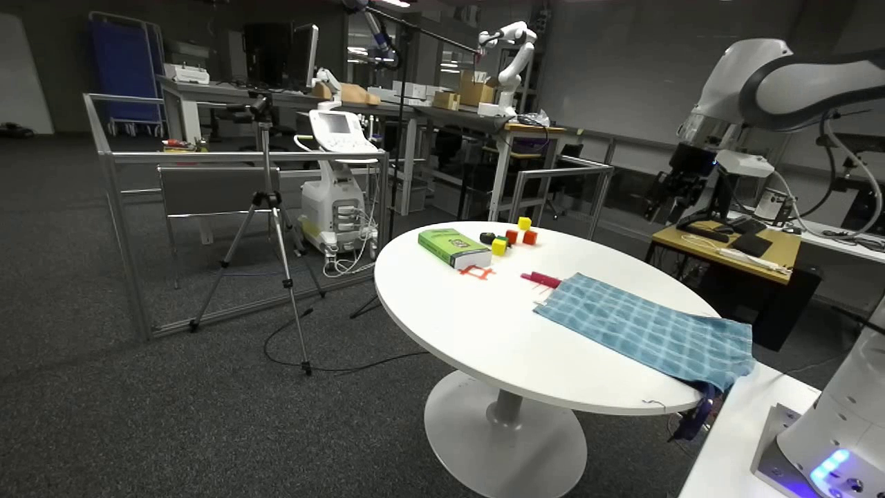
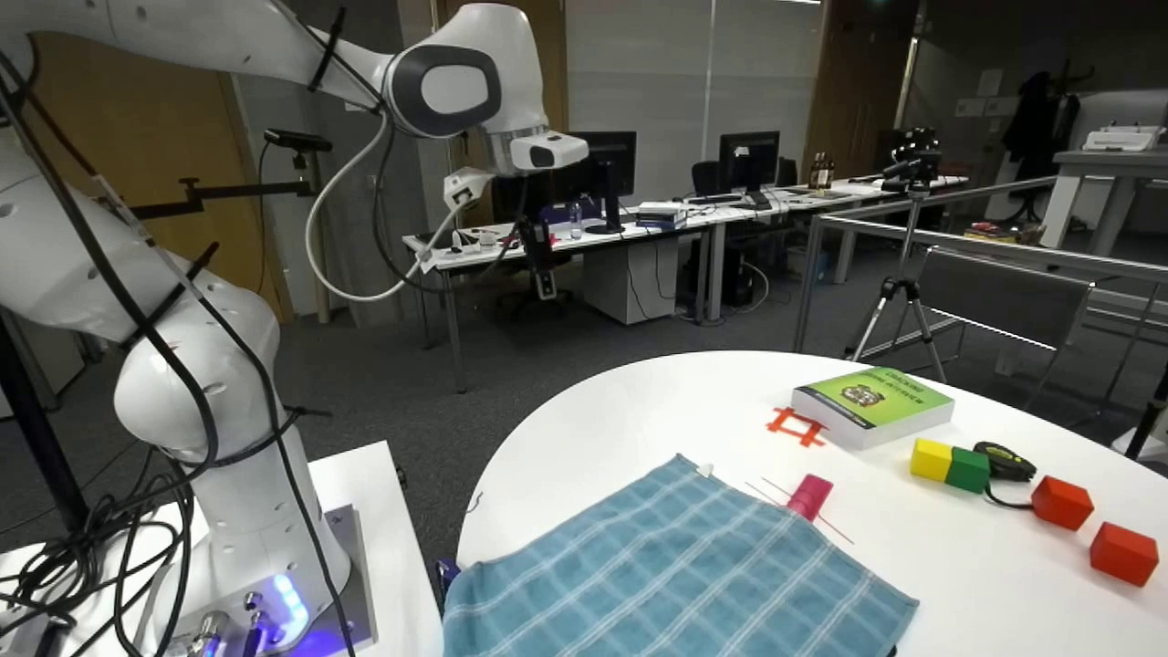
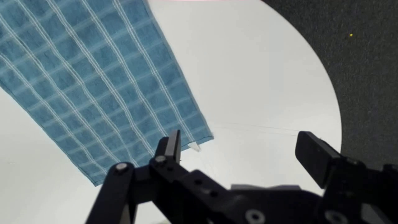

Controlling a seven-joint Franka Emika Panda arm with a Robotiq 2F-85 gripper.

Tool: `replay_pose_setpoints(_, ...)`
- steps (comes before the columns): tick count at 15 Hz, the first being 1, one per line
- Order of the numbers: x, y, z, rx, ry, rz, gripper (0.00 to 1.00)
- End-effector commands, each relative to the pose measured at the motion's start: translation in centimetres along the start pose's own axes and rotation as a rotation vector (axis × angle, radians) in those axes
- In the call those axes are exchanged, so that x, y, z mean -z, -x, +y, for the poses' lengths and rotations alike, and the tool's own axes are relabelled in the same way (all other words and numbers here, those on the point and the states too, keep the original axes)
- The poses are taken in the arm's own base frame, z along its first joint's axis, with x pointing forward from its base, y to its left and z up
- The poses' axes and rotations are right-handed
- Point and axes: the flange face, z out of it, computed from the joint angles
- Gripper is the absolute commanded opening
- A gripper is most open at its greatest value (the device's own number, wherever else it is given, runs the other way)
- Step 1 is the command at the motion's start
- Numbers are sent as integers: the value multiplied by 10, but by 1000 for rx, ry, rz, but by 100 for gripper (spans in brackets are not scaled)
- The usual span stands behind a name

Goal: Fold the towel

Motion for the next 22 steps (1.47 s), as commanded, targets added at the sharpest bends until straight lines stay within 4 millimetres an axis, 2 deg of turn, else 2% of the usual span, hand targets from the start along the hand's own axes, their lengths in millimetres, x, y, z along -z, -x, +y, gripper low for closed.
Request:
replay_pose_setpoints(1,-37,-56,55,19,15,-64,100)
replay_pose_setpoints(5,-61,-100,125,15,76,-151,100)
replay_pose_setpoints(6,-59,-73,104,4,54,-119,100)
replay_pose_setpoints(7,-64,-80,114,-5,55,-130,100)
replay_pose_setpoints(8,-69,-80,114,-6,56,-140,100)
replay_pose_setpoints(14,-64,-77,104,13,57,-129,100)
replay_pose_setpoints(16,-66,-73,101,85,91,-30,100)
replay_pose_setpoints(19,-87,-82,119,174,187,86,100)
replay_pose_setpoints(22,-114,-93,159,147,270,147,100)
